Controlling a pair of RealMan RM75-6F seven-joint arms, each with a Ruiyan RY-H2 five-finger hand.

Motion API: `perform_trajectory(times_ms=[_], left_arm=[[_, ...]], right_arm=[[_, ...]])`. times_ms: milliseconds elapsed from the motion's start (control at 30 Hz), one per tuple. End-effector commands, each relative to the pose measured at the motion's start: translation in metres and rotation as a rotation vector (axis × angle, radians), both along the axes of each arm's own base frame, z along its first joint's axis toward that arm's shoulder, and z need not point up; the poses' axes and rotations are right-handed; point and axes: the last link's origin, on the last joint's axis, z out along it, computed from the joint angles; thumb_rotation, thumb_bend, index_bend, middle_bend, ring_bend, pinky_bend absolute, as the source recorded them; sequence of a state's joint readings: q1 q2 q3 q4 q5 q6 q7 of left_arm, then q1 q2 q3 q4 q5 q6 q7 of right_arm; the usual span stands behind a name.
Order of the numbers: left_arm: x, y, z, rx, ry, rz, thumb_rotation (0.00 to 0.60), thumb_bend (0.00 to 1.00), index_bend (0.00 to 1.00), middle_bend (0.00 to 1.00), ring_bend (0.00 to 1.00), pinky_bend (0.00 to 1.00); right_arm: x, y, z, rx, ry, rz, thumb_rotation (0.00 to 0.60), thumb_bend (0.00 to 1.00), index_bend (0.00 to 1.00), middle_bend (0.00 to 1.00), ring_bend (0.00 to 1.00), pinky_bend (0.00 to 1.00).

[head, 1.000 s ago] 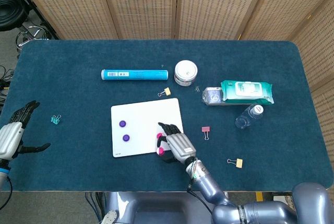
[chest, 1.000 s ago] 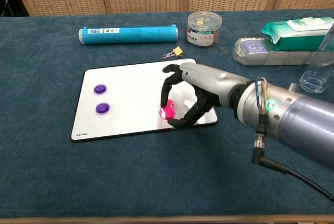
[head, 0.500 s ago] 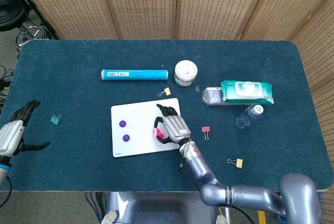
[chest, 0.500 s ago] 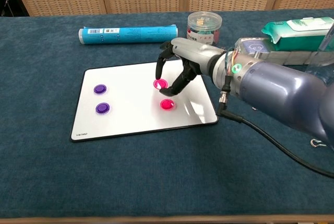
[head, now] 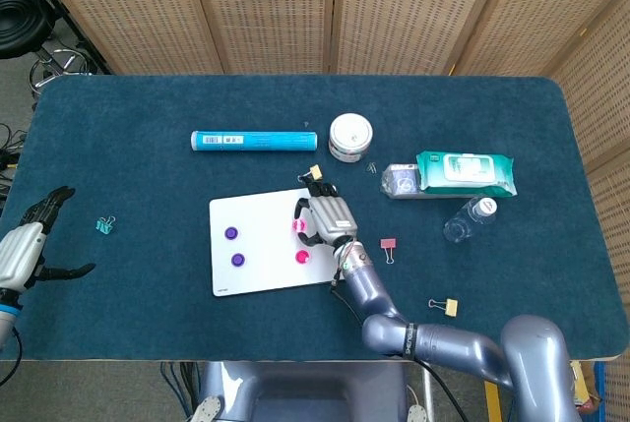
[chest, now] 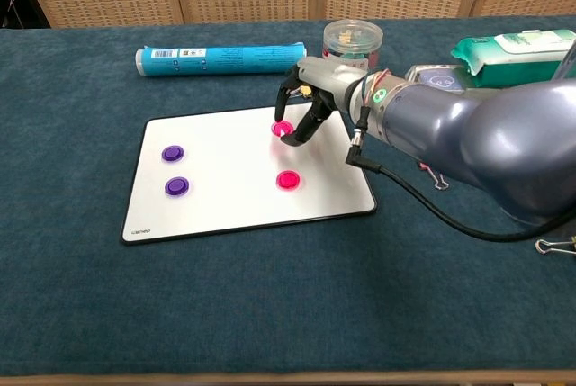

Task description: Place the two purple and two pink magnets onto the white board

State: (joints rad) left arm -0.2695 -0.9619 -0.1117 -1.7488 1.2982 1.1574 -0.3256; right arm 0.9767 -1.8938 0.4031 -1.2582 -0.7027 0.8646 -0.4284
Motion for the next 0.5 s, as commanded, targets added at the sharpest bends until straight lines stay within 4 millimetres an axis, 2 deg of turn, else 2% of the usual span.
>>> perform_trajectory(times_ms=[33, 500], left_arm=[[0.0002, -0.0001, -0.0003, 0.0, 0.001, -0.001, 0.6, 0.1, 0.0, 0.0, 0.0, 0.0], [-0.0009, 0.001, -0.0012, 0.0, 0.004, 0.008, 0.6, 0.1, 0.0, 0.0, 0.0, 0.0]], right_arm=[[-0.0007, 0.0005, -0.0006, 0.001, 0.006, 0.002, 0.6, 0.57, 0.59, 0.0, 0.0, 0.0], [-0.0079, -0.0019, -0.0077, 0.015, 0.047, -0.032, 0.6, 0.57, 0.59, 0.0, 0.0, 0.0]])
